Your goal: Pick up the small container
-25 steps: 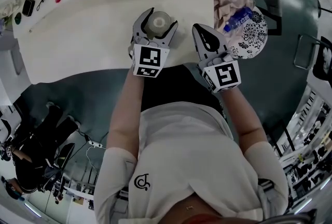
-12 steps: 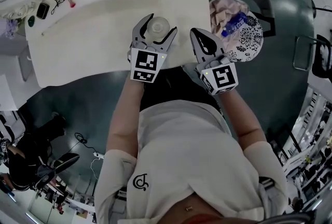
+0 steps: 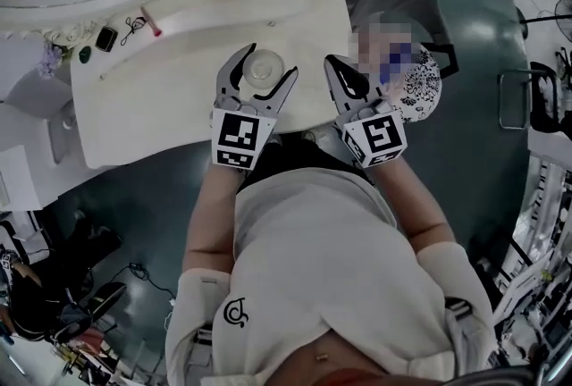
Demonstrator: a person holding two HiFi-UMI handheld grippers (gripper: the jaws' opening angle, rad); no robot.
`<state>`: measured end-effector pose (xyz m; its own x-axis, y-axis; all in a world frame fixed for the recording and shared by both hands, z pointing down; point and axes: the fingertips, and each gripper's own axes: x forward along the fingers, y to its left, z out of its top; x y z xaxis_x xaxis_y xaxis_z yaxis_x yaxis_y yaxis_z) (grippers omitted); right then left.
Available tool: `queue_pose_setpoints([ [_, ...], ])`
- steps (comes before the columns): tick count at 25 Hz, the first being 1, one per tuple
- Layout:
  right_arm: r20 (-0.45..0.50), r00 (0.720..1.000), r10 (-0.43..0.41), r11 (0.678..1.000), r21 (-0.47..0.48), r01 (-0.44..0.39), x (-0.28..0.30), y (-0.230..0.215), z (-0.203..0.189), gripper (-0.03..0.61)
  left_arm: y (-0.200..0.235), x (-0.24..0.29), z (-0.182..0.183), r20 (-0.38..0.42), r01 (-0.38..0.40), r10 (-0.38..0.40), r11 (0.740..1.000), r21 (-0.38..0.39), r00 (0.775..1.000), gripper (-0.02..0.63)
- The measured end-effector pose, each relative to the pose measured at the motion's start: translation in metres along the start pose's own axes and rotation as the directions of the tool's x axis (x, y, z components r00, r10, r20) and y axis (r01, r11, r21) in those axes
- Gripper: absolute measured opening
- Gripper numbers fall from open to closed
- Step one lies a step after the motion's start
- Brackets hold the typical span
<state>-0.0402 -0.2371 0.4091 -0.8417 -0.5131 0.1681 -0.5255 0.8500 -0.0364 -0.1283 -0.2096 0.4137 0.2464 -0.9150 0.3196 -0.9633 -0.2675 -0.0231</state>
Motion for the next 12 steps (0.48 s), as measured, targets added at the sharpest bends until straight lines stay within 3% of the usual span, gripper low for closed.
queue_pose_setpoints([
  [6,0.063,0.998,0.014,0.999,-0.04,-0.012,0.001,0.015,0.037,0.006,0.016,-0.043,0.038,0.065,-0.007,0.01,0.999,-0.046,0.998,0.35],
  [12,0.112,0.993,0.03,0.997,-0.069,-0.023,0.011,0.029,0.062,0.006,0.039,-0.067,0.055,0.09,-0.063,0.063,0.998,0.0,0.994,0.35],
])
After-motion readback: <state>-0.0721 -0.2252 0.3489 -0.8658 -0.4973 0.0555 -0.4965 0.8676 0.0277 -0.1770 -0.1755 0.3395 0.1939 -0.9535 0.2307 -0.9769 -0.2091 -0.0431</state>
